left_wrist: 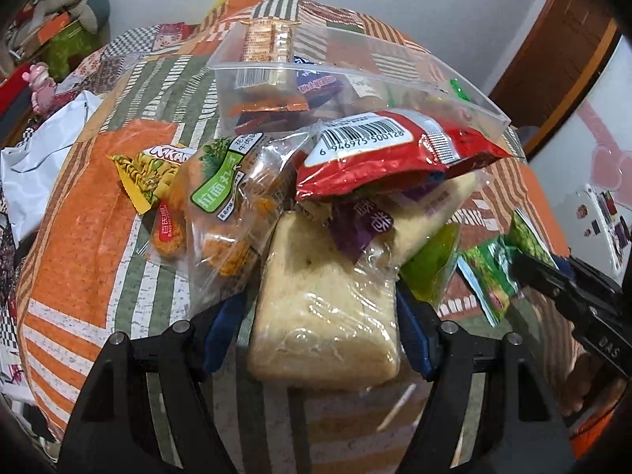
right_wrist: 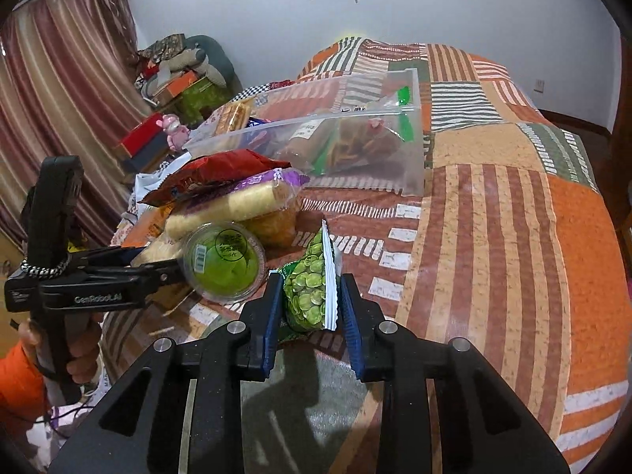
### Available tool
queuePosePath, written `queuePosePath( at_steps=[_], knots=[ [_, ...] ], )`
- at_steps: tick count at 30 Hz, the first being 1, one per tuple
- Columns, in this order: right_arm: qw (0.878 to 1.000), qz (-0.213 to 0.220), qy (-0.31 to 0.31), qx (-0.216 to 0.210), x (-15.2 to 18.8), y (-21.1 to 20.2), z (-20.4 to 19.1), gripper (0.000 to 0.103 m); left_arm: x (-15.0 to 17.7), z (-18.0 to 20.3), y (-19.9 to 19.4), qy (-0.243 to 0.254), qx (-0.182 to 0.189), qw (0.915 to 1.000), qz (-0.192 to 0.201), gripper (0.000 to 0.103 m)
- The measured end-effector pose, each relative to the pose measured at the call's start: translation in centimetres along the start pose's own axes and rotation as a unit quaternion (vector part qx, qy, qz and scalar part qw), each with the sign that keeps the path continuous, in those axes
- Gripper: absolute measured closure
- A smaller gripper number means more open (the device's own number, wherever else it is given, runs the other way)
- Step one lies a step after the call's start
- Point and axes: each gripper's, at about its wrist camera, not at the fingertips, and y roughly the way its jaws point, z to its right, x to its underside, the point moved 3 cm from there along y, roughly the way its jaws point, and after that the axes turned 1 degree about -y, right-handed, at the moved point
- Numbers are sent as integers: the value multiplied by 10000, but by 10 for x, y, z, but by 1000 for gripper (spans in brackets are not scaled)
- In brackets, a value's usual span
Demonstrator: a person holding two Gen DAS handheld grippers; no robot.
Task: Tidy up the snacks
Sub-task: 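Lift the bread and pea-snack bag and carry both over the clear box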
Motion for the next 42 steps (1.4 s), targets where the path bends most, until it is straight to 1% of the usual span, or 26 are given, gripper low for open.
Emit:
queuePosePath(
  at_steps=[1,2,5,7,11,16,22,28,31,35,39,42],
  knots=[
    [10000,5,5,-16,0,0,0,77,1,1,1,22,-50,10000,32,39],
    [10000,15,1,-15,0,-1,1,77,2,4,2,84,-63,9999,34,44],
    [10000,57,18,-25,-2,-3,1,77,6,12,3,388,-286,9987,141,47],
    [9999,99,35,-40,-2,-6,1,77,11,16,1,494,-312,9981,201,47],
    [9999,153,31,-8,-3,-11,1,77,19,17,-6,547,-189,9981,204,47],
    [9997,244,31,33,-4,-19,-1,77,33,18,-27,777,-255,9963,283,48],
    [9991,399,101,48,-10,-30,-2,77,36,20,-63,916,-279,9934,635,48],
    [9980,613,92,98,-18,-44,-5,77,23,22,-90,916,-197,9913,926,48],
    [9968,785,59,143,-28,-53,-6,77,12,23,-101,869,-82,9904,1069,48],
    [9945,1026,27,205,-43,-62,-6,77,-7,28,-103,1008,-213,9868,1252,48],
    [9922,1218,49,244,-55,-67,-3,77,-26,28,-101,984,-45,9874,1235,48],
    [9909,1315,76,273,-64,-67,0,77,-39,29,-97,1004,-42,9866,1283,48]
  ],
)
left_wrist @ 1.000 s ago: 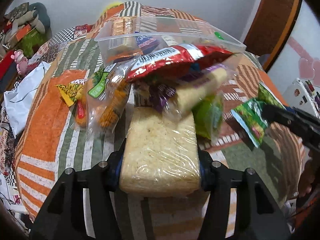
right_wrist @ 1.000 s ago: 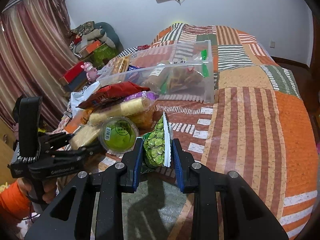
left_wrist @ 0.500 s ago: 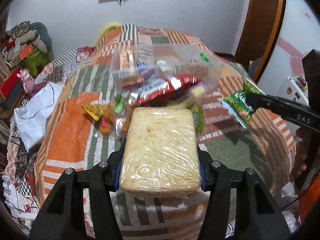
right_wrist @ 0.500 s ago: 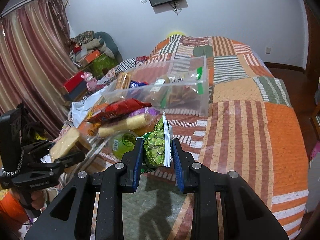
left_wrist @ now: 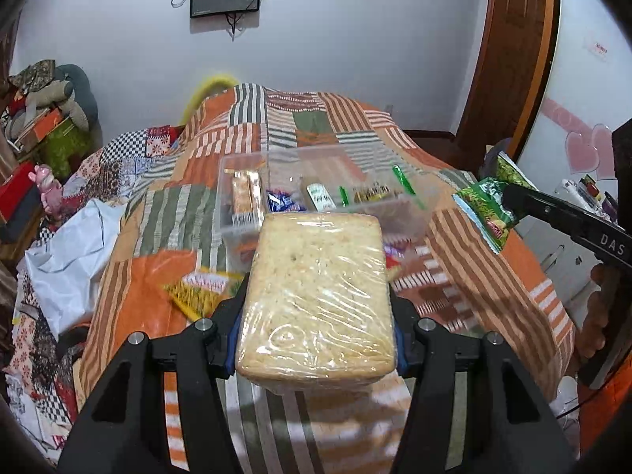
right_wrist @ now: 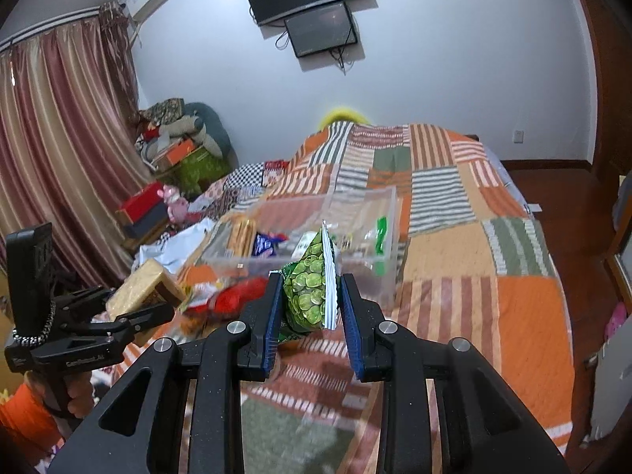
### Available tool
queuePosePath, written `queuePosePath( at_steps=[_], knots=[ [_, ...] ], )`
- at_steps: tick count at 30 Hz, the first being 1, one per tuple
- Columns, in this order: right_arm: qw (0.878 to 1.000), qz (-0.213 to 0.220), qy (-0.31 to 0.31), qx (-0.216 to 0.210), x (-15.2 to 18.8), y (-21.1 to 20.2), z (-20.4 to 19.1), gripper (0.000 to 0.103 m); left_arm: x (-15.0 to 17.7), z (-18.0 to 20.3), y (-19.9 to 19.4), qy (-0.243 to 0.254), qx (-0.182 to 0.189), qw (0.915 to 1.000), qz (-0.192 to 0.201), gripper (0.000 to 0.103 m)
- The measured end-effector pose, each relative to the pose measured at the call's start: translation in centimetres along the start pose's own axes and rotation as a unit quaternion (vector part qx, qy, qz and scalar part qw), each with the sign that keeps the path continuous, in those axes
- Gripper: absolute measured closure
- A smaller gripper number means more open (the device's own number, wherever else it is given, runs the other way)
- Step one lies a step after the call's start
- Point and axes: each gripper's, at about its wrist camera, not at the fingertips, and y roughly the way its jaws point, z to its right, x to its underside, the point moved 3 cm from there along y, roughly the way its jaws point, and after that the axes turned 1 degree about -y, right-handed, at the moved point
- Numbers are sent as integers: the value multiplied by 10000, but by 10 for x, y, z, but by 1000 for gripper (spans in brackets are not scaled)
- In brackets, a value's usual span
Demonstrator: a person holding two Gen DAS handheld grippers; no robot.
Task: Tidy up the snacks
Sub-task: 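Lift the bread and pea-snack bag and carry both over the clear box, then lower the bread and pea-snack bag into the clear box and open both tools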
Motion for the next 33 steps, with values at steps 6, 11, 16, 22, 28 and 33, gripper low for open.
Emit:
queuePosePath(
  at_steps=[6,11,16,22,28,33],
  knots=[
    [9999,117,57,-1,-15,8,5,77,-23,-5,20,-30,78,9999,-70,48],
    [9998,149,110,-42,-21,19,7,77,-38,-8,39,-74,73,9999,-114,48],
    [9997,109,180,-82,-25,34,8,77,-50,-8,57,13,-16,9999,-109,48],
    [9998,31,193,-97,-30,50,6,77,-60,-7,80,84,14,9997,-243,48],
    [9998,-94,162,-111,-32,69,4,77,-69,-10,98,-3,117,9992,-381,48],
    [9995,-231,161,-148,-34,83,4,77,-75,-13,117,-80,168,9985,-510,48]
  ],
)
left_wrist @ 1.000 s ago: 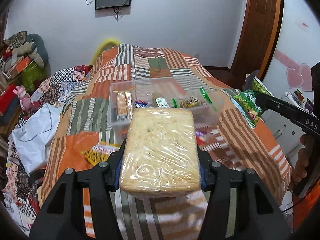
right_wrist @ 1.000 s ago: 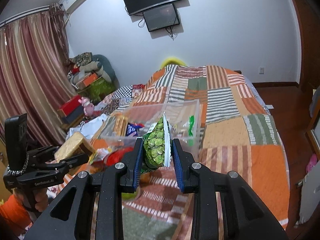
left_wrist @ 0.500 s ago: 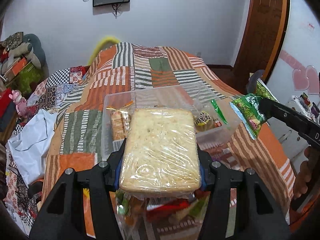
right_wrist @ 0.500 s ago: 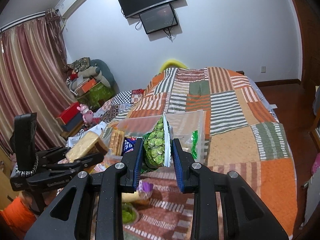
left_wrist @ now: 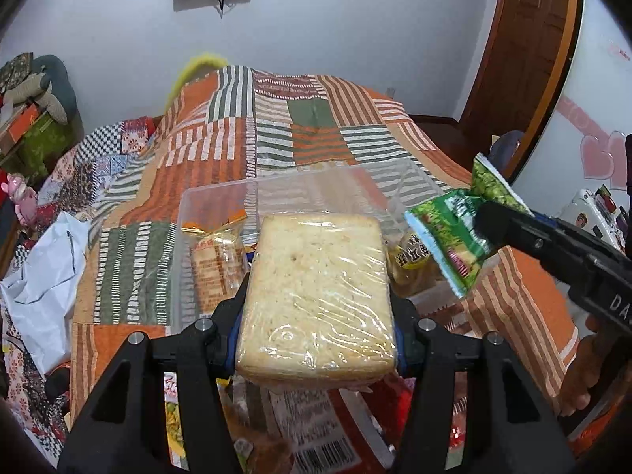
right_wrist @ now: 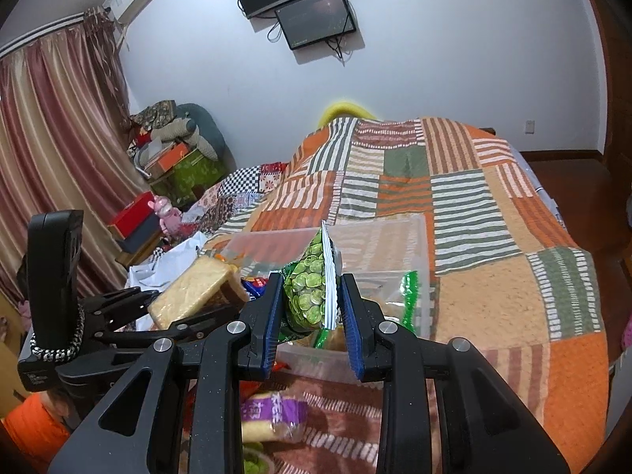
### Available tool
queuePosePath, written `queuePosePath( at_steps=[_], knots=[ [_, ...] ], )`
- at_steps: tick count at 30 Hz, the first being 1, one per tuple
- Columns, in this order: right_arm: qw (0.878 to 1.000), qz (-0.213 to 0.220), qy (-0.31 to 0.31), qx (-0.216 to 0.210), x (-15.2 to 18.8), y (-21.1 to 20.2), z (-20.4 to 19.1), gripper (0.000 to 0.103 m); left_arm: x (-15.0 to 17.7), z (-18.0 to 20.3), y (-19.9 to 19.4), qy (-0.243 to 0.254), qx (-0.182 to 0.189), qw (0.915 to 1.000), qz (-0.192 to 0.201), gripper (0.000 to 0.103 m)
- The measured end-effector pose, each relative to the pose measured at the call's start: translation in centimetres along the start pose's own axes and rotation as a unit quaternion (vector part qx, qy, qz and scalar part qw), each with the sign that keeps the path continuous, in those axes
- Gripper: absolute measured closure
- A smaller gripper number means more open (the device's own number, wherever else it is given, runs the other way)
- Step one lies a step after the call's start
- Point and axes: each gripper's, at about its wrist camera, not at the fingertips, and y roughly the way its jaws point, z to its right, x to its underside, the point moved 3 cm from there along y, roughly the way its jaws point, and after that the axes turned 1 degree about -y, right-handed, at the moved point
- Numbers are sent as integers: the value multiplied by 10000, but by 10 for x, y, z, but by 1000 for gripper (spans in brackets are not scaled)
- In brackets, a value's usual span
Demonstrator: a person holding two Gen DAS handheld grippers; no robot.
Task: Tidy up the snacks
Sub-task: 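Lower the bread and pea-snack bag into the clear box and open both tools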
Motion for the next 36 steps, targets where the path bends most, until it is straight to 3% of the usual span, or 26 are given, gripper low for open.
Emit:
queuePosePath(
  at_steps=[9,21,27,30,36],
  knots=[
    [9992,-345,-139,115,2,30,-2,77,-11,-7,30,-191,77,9992,-347,48],
    [9972,-709,-147,171,8,54,1,76,-17,-3,45,-29,-127,9990,-433,47],
    [9967,-773,-126,216,9,55,3,74,-14,-10,51,-228,-56,9978,-616,37],
    [9968,-733,-161,259,9,51,3,68,-12,-15,44,-337,63,9982,-499,37],
    [9972,-610,-293,329,6,36,-3,66,-11,-16,18,-286,57,9994,-211,35]
  ],
)
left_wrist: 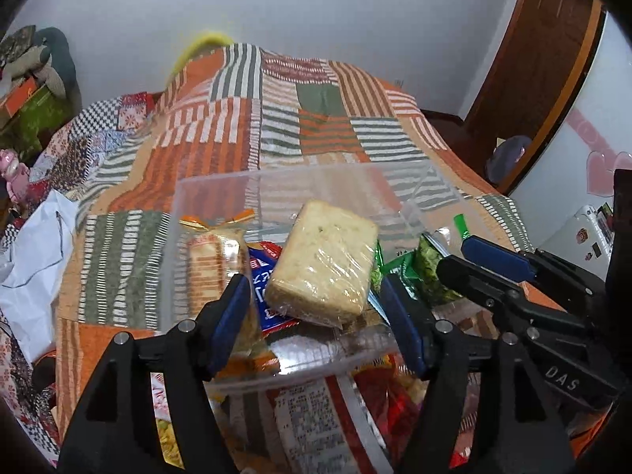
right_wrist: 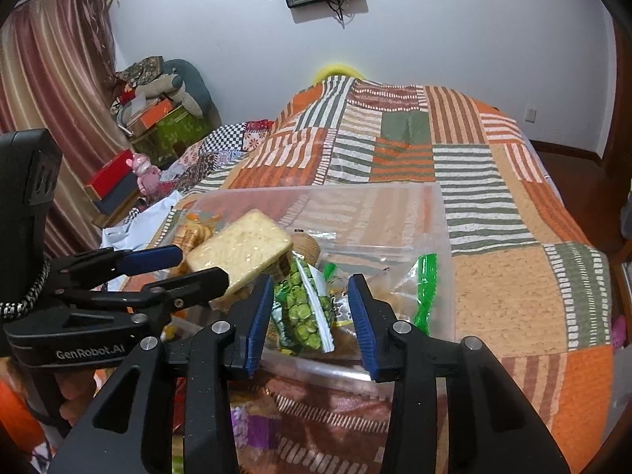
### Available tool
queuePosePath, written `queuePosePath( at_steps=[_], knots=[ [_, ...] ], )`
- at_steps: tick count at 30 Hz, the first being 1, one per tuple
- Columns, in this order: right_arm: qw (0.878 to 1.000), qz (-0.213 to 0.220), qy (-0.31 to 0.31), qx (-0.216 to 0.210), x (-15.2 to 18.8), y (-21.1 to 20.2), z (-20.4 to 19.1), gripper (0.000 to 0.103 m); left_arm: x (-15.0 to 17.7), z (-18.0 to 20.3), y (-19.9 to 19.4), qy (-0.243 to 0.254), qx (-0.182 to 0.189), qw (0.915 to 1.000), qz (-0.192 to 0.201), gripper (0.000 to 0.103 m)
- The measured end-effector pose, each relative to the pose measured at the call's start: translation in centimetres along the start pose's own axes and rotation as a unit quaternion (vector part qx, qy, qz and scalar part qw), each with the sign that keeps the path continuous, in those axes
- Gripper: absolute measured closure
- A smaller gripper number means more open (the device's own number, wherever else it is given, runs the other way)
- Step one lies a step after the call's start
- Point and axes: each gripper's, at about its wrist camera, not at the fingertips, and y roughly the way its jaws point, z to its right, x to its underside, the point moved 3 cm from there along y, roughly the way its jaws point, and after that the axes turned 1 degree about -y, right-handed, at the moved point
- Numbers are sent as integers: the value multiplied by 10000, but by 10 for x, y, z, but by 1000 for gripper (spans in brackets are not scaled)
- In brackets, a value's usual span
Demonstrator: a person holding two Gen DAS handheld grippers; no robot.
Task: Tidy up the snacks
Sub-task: 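Lower the bread and pea-snack bag into the clear box and open both tools, then move both open tools back down to the snack pile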
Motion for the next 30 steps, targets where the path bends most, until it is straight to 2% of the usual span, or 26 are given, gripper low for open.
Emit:
queuePosePath(
  at_steps=[5,9,12,21,30],
  knots=[
    [9998,193,-13,-23,-1,-20,-5,57,6,-3,-29,57,-57,9998,206,34],
    [9993,356,-10,-58,2,-38,-10,46,18,-8,-52,33,-88,9995,315,33],
    [9991,423,-75,-72,6,-49,-17,43,30,-13,-67,44,-138,9990,412,32],
    [9987,441,-156,-180,32,-69,-31,41,76,-29,-94,83,-380,9984,413,31],
    [9993,257,-185,-216,62,-67,-42,40,129,-42,-100,4,-499,9986,188,31]
  ],
)
